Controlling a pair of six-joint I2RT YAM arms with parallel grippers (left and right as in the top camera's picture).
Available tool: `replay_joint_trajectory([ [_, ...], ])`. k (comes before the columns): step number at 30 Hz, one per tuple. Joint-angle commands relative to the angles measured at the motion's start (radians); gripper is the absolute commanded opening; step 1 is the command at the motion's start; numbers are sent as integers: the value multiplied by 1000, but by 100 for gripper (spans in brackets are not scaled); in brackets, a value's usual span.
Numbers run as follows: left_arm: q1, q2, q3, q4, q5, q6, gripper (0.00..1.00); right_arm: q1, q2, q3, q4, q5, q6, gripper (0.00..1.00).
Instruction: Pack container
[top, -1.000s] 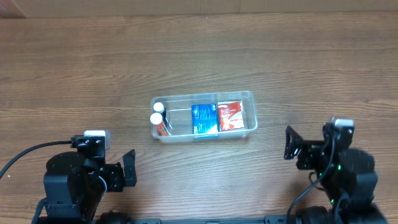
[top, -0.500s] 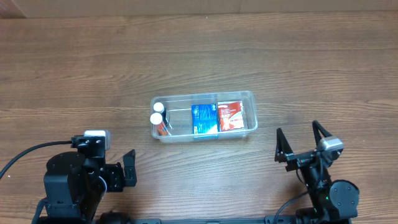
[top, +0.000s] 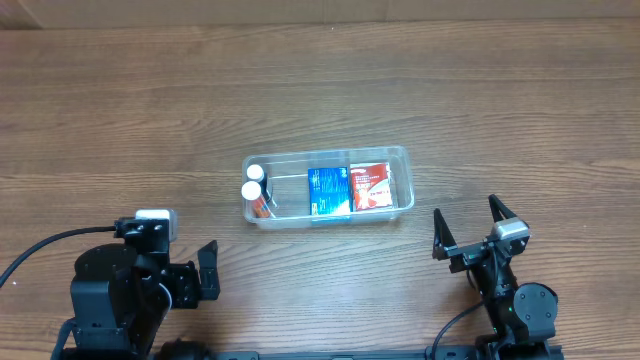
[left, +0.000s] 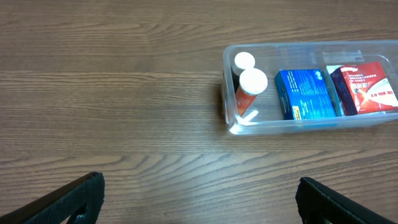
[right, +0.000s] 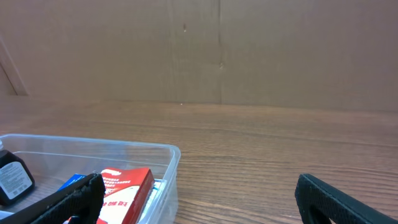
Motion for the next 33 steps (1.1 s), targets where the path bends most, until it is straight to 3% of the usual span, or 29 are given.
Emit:
replay_joint_trajectory([
  [1,2,-6,-5,2,-11,1,100,3,-9,-10,8,-6,-1,100],
  [25,1,-40,-21,-7,-15,13,100,3,-9,-10,8,-6,-1,100],
  [29,1,-165,-164,63,-16,14,100,3,-9,-10,7,-6,-1,100],
  [33,1,-313,-399,288,-19,16,100,3,-9,-10,8,-6,-1,100],
])
